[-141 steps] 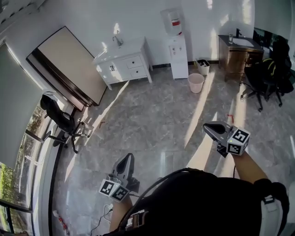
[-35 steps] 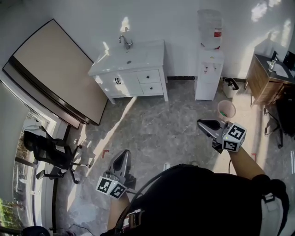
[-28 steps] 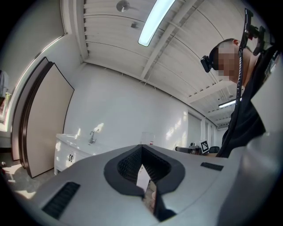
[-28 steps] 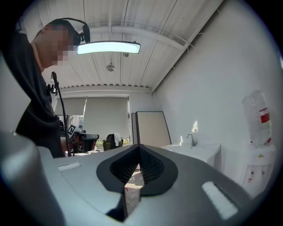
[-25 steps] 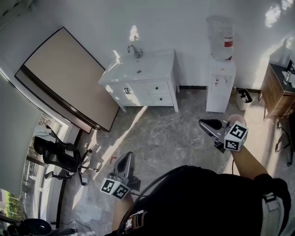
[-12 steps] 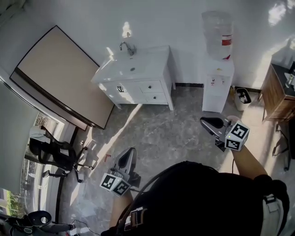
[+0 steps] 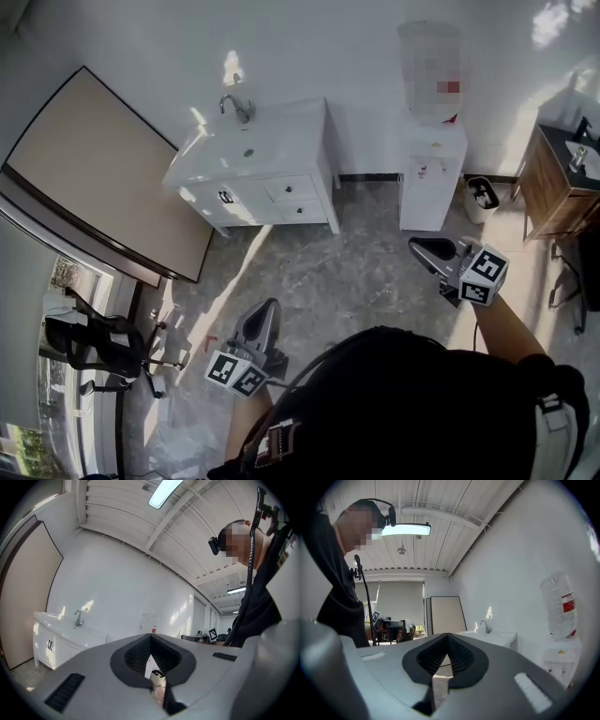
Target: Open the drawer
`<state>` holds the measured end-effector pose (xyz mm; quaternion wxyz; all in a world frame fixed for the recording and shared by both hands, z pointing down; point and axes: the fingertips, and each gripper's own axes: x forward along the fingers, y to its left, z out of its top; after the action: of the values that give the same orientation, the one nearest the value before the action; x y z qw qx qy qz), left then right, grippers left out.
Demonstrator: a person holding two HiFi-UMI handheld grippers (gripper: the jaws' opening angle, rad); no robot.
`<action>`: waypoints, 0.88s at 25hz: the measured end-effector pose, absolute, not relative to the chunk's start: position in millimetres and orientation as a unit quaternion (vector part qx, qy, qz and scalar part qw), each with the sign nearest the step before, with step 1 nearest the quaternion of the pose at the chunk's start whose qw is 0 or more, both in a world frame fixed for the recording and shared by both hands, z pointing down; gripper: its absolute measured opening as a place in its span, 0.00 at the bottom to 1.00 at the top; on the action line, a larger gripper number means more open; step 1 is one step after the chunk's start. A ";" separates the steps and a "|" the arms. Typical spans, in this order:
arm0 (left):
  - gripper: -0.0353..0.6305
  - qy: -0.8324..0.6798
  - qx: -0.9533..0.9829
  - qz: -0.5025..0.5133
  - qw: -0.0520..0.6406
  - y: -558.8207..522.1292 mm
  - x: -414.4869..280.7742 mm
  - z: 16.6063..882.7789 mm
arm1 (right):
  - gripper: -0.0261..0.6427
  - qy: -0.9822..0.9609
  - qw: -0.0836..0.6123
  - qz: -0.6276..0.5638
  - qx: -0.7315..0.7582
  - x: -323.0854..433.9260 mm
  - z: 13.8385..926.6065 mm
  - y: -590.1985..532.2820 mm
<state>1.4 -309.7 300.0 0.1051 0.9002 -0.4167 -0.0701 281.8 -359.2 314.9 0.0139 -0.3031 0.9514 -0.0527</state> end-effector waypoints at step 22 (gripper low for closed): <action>0.04 -0.366 0.923 -0.055 0.104 -542.9 -170.4 291.2 | 0.03 0.932 0.027 -0.072 -0.354 119.7 303.9 -559.3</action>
<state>-170.4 -542.9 291.2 0.1035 0.9233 -0.3657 -0.0551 119.7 -559.3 303.9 0.0274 -0.3536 0.9322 -0.0717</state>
